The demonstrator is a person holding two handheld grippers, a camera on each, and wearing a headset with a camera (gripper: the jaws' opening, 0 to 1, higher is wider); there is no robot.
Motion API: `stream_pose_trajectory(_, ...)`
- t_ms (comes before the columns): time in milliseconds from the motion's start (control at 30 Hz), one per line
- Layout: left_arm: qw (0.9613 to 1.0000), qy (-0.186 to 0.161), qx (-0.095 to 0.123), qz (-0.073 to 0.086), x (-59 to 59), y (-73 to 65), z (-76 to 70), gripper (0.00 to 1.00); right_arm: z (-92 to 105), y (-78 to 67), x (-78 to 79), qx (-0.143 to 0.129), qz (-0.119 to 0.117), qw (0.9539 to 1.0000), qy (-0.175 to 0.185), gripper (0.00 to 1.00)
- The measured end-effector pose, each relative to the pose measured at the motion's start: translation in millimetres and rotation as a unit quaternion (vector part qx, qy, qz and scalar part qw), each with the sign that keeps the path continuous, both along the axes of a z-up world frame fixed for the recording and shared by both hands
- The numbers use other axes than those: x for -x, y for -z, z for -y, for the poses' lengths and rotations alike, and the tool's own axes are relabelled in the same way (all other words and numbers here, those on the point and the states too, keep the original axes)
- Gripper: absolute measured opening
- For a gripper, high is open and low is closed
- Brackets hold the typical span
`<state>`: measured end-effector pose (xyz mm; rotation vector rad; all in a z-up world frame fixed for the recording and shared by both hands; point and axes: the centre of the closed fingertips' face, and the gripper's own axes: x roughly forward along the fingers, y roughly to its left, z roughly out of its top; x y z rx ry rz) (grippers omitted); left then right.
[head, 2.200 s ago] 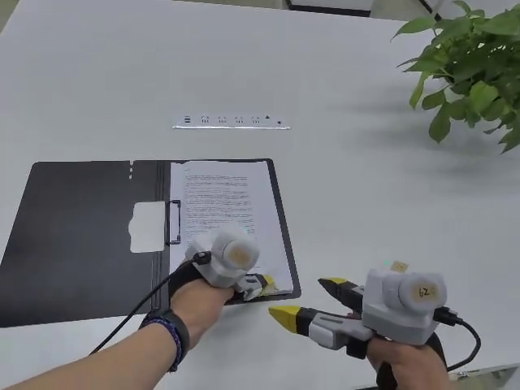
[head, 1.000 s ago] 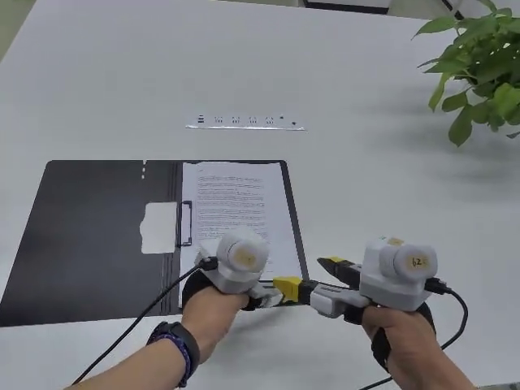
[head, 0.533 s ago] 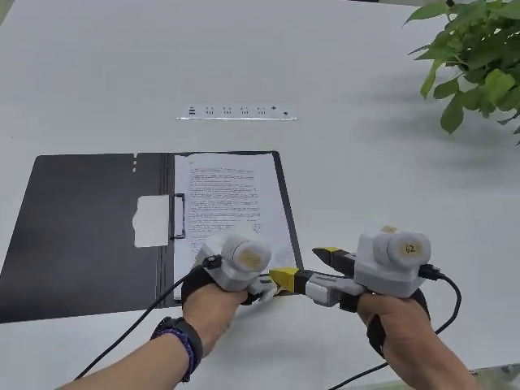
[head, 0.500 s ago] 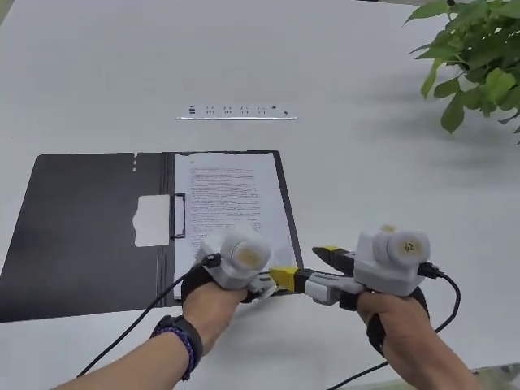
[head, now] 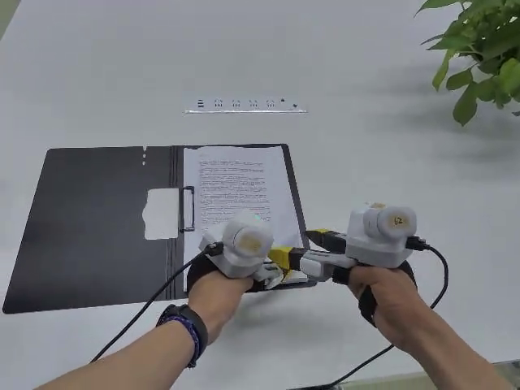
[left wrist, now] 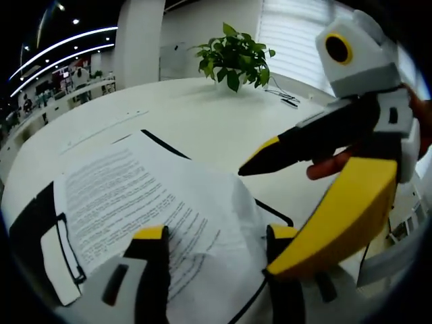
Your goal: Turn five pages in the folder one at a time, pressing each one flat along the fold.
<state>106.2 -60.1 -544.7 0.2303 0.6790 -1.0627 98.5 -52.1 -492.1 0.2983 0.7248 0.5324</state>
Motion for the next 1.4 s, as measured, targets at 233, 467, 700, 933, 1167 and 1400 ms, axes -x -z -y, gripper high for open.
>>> stream_pose_trajectory(233, 1.0, -0.001, 0.002, 0.0, -1.2, 0.3, -1.8, 0.56, -5.0, -3.4, -1.5, -0.009, 0.003, 0.9999, -0.002, 0.6)
stream_pose_trajectory(467, 1.0, -0.002, 0.002, -0.001, -1.4, 0.1, -2.0, 0.56, -2.4, -3.8, 4.6, -0.005, 0.004, 1.0, 0.003, 0.59)
stream_pose_trajectory(700, 1.0, -0.001, 0.002, 0.0, -1.0, -0.1, -1.9, 0.57, -2.0, -4.1, 7.8, -0.007, 0.004, 1.0, 0.002, 0.59)
stream_pose_trajectory(933, 1.0, 0.001, 0.003, 0.0, -0.9, -0.2, -2.0, 0.57, -6.6, 1.6, 8.6, -0.002, -0.004, 0.9999, -0.013, 0.58)
stream_pose_trajectory(1167, 1.0, 0.005, 0.003, -0.001, -0.3, -0.7, -2.4, 0.57, -6.0, 2.9, 8.2, -0.01, -0.009, 0.9998, -0.012, 0.57)
stream_pose_trajectory(1400, 0.9999, 0.01, 0.005, -0.008, 3.3, -1.4, -3.1, 0.6, -1.2, -1.1, 11.6, -0.029, -0.008, 0.9996, -0.002, 0.5)
